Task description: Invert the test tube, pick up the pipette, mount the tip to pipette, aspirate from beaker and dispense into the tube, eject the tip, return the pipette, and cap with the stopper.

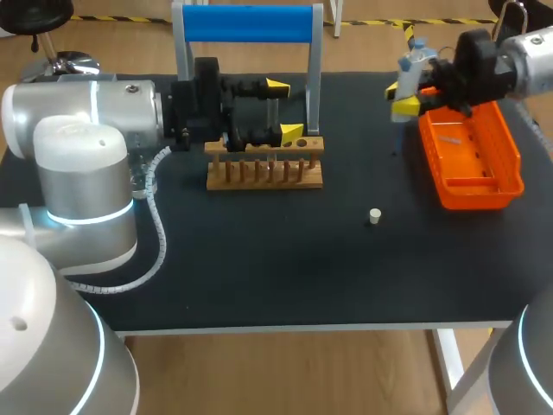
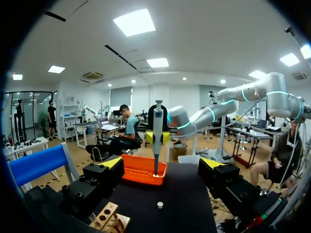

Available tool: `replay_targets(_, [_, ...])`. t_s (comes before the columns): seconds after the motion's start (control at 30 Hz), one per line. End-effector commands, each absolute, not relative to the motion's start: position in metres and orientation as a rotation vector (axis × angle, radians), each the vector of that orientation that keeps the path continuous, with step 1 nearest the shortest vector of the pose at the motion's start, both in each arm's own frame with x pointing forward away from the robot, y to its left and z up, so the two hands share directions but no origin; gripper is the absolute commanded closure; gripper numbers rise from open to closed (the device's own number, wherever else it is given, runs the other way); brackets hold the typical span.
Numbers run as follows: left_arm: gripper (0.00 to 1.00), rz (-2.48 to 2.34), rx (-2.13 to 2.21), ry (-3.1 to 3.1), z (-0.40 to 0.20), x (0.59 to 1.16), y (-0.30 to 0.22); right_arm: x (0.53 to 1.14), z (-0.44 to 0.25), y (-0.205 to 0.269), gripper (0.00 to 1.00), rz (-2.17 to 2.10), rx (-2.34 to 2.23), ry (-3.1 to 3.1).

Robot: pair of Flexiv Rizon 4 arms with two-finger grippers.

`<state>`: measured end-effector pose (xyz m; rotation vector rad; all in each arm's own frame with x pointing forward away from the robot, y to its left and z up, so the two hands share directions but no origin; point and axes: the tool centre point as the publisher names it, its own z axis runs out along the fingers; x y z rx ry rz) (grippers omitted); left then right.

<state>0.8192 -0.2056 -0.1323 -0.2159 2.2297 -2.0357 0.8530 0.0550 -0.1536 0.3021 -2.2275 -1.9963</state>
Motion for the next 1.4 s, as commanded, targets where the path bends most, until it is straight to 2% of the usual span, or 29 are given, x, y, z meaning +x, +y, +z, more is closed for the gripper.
replay_targets(0.03, [0.0, -2.037, -0.215, 2.227, -0.133, 0.819, -0.205, 0.847, -0.154, 0.077, 1.0, -1.99, 0.301, -2.235])
replay_targets(0.4, [0.0, -2.037, -0.215, 2.227, -0.133, 0.819, -0.205, 0.829, -0.153, 0.116, 1.0, -1.996, 0.358, -2.168])
replay_targets(1.4, [0.0, -2.037, -0.215, 2.227, -0.133, 0.819, -0.205, 0.828, -0.152, 0.116, 1.0, -1.997, 0.361, -2.161])
